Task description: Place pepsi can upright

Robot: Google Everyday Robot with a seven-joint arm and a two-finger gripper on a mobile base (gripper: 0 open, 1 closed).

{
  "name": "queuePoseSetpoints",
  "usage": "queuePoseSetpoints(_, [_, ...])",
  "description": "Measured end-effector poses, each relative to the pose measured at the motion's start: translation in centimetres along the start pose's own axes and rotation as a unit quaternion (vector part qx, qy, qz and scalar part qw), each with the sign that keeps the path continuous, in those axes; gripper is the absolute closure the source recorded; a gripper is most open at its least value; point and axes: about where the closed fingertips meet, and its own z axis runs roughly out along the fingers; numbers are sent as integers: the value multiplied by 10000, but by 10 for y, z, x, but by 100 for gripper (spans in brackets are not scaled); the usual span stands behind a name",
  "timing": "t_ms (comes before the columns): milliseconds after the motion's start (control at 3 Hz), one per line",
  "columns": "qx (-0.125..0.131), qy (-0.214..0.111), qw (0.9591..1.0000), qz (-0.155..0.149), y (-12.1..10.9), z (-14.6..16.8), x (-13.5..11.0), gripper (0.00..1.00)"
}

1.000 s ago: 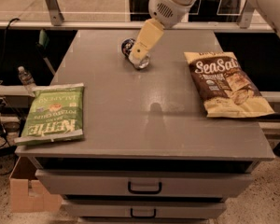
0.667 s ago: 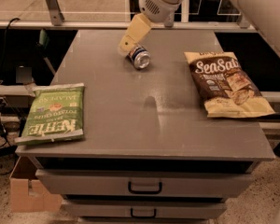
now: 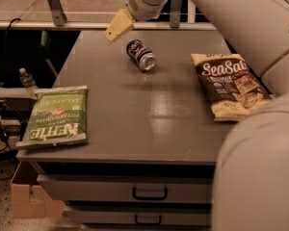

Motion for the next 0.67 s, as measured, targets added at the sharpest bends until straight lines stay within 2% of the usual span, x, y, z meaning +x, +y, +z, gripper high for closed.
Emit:
queuePoseSetpoints(333, [3, 141, 9978, 651, -17, 41, -2, 0])
queuePoseSetpoints(667, [17, 396, 9935, 1071, -30, 75, 4, 0])
